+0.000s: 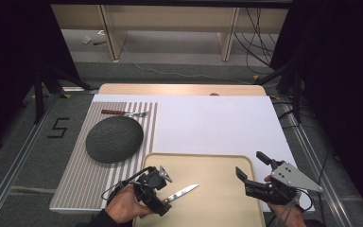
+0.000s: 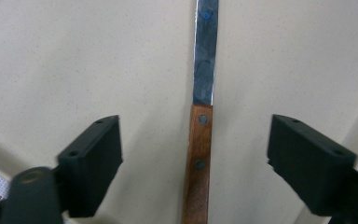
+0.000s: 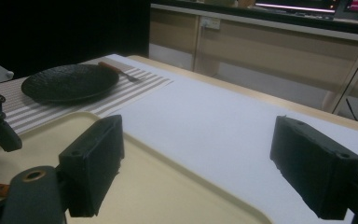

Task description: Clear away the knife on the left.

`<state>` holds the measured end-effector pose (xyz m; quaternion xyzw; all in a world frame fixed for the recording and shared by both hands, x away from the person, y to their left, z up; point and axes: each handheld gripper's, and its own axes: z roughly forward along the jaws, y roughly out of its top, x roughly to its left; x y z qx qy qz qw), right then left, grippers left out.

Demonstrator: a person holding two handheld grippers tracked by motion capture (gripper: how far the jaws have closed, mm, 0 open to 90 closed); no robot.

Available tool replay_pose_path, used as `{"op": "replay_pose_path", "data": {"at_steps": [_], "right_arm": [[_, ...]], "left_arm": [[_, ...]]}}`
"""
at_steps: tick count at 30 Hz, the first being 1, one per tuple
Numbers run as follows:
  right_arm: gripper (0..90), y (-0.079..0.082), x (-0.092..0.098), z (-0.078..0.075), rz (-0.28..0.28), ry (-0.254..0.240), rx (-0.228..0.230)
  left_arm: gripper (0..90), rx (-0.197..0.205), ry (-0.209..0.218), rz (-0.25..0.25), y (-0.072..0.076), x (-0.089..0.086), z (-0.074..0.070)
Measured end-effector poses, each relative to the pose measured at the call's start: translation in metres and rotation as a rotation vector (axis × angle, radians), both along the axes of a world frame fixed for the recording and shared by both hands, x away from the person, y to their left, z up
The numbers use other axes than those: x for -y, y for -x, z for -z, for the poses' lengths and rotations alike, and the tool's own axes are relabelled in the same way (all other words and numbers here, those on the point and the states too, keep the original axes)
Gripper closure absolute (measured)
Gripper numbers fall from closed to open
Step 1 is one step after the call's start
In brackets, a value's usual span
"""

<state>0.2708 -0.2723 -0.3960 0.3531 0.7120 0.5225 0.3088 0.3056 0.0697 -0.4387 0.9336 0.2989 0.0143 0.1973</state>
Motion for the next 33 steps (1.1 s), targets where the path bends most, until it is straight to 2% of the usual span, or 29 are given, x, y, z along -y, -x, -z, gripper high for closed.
{"op": "replay_pose_path", "data": {"at_steps": [2,6,11,15,21,25,30,33], "right_arm": [[18.3,0.0,0.0,0.0,-0.001,0.0,0.0],[18.3,0.0,0.0,0.0,-0.003,0.0,0.0],[18.3,0.0,-0.001,0.0,-0.005,0.003,0.001],[18.4,0.0,-0.001,0.0,-0.004,0.003,0.001],[18.3,0.0,-0.001,0.0,-0.006,0.004,0.001],[18.4,0.0,-0.001,0.0,-0.006,0.005,0.0],[18.4,0.0,-0.001,0.001,-0.007,0.005,0.0],[18.5,0.0,-0.001,0.001,-0.009,0.005,0.0]], "left_arm": [[13.7,0.015,0.004,-0.008,0.002,0.002,-0.001],[11.0,0.036,0.016,0.014,0.004,0.005,-0.002],[16.1,0.074,0.045,0.05,0.007,0.011,-0.004],[26.0,0.085,0.04,0.087,0.006,0.015,-0.002],[45.8,0.088,0.032,0.127,0.006,0.023,0.001],[59.5,0.103,-0.001,0.167,0.009,0.031,0.005],[75.3,0.098,-0.014,0.207,0.011,0.036,0.008],[82.9,0.101,-0.045,0.234,0.013,0.039,0.01]]}}
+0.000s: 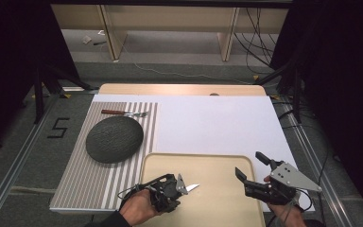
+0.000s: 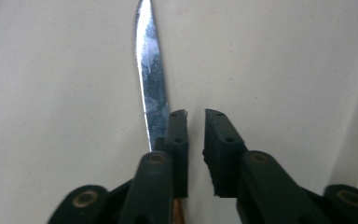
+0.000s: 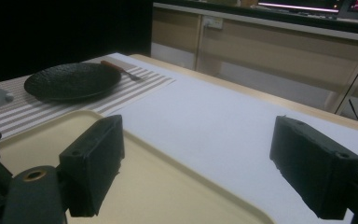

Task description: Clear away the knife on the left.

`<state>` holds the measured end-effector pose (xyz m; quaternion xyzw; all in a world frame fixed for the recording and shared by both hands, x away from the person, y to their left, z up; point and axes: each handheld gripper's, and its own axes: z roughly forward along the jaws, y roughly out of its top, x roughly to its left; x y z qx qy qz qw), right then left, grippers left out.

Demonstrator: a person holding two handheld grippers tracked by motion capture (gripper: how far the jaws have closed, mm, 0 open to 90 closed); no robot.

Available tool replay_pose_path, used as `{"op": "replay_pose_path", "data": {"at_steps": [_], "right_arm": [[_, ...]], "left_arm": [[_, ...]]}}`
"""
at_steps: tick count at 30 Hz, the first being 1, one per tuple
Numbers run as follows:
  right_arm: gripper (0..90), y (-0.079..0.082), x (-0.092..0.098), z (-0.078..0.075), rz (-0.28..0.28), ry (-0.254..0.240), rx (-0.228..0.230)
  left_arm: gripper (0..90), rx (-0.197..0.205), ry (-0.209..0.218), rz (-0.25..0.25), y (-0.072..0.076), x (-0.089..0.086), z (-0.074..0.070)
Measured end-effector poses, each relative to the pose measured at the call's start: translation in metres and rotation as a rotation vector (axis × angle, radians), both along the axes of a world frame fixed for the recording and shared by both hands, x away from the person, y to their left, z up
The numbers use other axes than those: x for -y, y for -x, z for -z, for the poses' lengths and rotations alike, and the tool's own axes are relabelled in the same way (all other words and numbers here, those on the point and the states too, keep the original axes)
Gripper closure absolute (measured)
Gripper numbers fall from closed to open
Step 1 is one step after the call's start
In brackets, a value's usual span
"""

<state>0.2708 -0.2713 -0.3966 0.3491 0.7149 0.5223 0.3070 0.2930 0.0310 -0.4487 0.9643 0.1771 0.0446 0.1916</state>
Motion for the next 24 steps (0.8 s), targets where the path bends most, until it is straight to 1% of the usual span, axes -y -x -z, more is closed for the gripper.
{"op": "replay_pose_path", "data": {"at_steps": [3,5,9,13,18,21,24], "right_arm": [[18.5,0.0,0.0,0.0,0.0,0.0,-0.001],[18.6,0.0,0.0,0.0,0.0,0.0,-0.001],[18.7,0.0,0.0,0.0,-0.001,0.001,-0.002],[18.7,0.0,0.0,0.0,-0.001,0.001,-0.002],[18.7,0.0,0.0,0.0,-0.001,0.002,-0.003],[18.7,0.0,0.0,0.0,-0.002,0.001,-0.002],[18.7,0.0,0.0,0.0,-0.001,0.002,-0.002]], "left_arm": [[88.6,-0.002,-0.016,-0.001,0.0,0.001,0.002],[89.2,-0.003,-0.019,0.003,0.0,0.001,0.003],[89.3,0.004,-0.038,-0.003,-0.002,0.002,0.006],[89.3,0.006,-0.041,-0.009,-0.005,0.001,0.008],[89.4,0.01,-0.041,-0.035,-0.007,-0.002,0.007],[89.4,0.014,-0.025,-0.063,-0.011,-0.005,0.007],[89.4,0.016,-0.024,-0.084,-0.014,-0.008,0.007]]}}
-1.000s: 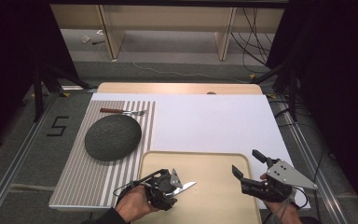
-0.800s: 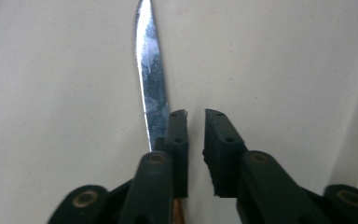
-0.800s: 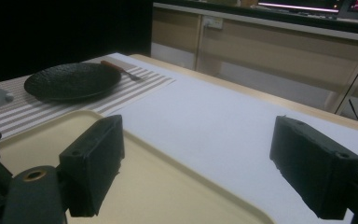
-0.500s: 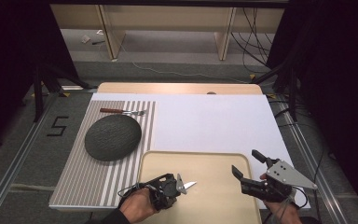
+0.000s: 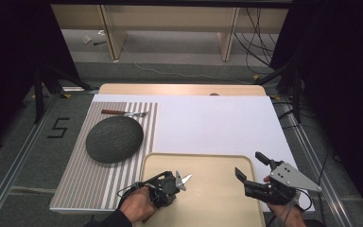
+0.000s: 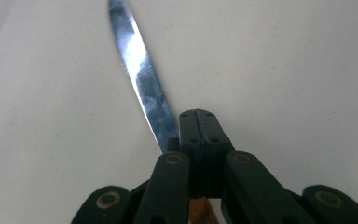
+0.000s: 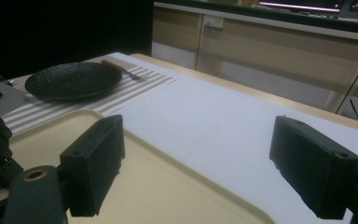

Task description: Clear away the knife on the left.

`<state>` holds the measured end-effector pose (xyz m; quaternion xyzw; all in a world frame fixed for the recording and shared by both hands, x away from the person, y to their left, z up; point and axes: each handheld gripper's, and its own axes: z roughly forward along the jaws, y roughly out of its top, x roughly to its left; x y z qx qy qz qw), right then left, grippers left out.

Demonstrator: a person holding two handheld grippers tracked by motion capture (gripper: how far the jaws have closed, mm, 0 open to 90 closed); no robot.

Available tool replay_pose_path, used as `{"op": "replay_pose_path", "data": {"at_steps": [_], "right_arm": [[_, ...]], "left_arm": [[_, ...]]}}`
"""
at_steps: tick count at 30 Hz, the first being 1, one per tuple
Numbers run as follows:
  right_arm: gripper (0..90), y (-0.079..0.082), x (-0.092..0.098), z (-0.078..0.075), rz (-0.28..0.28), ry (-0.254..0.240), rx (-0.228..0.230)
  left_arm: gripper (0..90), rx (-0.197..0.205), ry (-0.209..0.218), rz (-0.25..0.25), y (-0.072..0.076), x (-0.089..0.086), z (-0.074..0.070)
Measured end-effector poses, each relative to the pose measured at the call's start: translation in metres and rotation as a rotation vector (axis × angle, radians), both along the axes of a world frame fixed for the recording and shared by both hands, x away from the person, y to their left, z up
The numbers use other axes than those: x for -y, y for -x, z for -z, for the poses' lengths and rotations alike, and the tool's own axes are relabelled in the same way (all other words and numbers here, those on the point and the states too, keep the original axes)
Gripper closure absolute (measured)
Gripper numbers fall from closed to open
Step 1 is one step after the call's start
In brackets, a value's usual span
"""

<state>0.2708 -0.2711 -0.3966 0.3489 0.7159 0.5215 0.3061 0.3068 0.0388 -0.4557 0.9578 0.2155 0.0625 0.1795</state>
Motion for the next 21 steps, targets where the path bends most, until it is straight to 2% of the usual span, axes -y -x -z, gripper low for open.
{"op": "replay_pose_path", "data": {"at_steps": [6,13,21], "right_arm": [[18.8,0.0,0.0,0.0,0.0,-0.001,0.0],[18.9,0.0,0.001,0.0,0.001,-0.003,0.002],[18.9,0.0,0.001,-0.001,0.001,-0.003,0.004]], "left_arm": [[89.3,-0.014,-0.008,-0.016,-0.002,-0.005,-0.001],[89.4,-0.05,-0.032,-0.019,-0.003,-0.016,-0.003],[89.3,-0.08,-0.036,-0.034,-0.004,-0.027,-0.003]]}}
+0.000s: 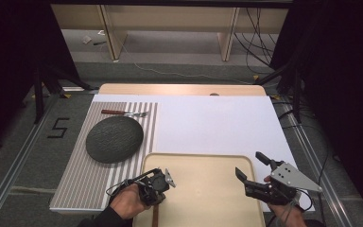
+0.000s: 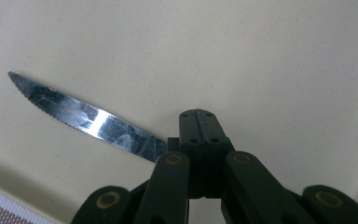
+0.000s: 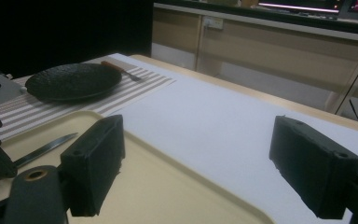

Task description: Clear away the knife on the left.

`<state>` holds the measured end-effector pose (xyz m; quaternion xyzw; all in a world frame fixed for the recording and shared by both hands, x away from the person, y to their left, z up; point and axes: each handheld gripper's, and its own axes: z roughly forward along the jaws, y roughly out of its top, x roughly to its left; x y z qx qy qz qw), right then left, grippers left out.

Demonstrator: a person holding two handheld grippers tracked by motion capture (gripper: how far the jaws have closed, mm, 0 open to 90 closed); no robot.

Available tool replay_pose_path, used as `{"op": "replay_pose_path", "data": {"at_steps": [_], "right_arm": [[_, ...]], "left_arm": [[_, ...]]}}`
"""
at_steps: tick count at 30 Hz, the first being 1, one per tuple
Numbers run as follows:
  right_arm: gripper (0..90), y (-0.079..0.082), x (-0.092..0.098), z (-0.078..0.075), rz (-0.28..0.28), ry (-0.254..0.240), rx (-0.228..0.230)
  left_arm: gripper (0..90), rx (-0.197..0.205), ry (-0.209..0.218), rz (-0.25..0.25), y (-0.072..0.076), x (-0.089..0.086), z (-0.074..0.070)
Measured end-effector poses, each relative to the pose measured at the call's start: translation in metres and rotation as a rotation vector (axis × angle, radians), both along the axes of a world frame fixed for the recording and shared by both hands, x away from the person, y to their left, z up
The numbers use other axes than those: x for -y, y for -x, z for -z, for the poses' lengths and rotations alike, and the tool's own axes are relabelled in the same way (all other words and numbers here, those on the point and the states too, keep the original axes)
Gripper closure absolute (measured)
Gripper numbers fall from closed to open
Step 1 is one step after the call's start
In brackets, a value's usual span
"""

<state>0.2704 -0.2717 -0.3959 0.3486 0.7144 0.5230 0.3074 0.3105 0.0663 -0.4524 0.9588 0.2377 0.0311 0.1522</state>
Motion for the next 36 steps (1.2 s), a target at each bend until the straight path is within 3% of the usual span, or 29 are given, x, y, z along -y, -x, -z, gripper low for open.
{"op": "replay_pose_path", "data": {"at_steps": [11,21,36], "right_arm": [[19.0,0.0,0.0,0.0,0.0,0.001,0.0],[19.1,0.0,0.0,0.0,0.001,0.001,0.001],[19.1,0.0,0.0,0.0,0.0,0.0,0.001]], "left_arm": [[89.3,-0.047,-0.05,0.015,-0.003,-0.011,0.002],[89.3,-0.079,-0.063,0.01,-0.005,-0.018,0.002],[89.3,-0.082,-0.043,-0.031,-0.008,-0.027,0.001]]}}
